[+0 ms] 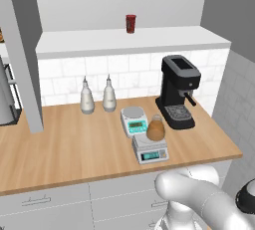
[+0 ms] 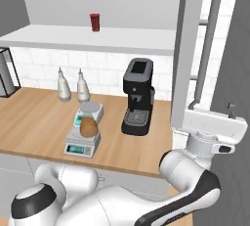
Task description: Pick the honey bottle and place it on the digital scale for weighing, and close the cabinet.
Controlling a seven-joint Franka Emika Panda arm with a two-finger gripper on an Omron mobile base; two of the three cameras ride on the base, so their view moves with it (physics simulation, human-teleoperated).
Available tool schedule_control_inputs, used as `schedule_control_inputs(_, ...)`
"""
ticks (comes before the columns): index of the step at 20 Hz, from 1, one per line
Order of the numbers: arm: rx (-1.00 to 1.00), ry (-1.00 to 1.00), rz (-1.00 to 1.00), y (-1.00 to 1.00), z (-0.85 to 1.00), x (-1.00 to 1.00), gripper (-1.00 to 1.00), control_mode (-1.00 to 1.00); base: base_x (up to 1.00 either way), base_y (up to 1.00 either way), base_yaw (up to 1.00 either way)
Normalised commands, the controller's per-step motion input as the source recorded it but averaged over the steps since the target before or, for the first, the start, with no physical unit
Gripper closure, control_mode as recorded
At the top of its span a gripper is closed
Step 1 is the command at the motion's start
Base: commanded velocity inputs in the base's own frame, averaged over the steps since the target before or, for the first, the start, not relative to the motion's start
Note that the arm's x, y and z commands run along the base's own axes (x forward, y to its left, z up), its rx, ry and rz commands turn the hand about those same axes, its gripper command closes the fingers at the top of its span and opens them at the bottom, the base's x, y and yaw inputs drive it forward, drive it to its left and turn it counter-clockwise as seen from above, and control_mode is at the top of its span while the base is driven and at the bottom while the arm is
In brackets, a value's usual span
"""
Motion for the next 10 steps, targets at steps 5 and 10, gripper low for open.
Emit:
schedule_control_inputs(5,-0.05,0.00,0.00,0.35,0.91,-0.45,-1.00,-1.00,0.00,0.00,0.00)
schedule_control_inputs(10,-0.25,0.05,0.00,0.69,1.00,-0.37,-1.00,-1.00,0.00,0.00,0.00)
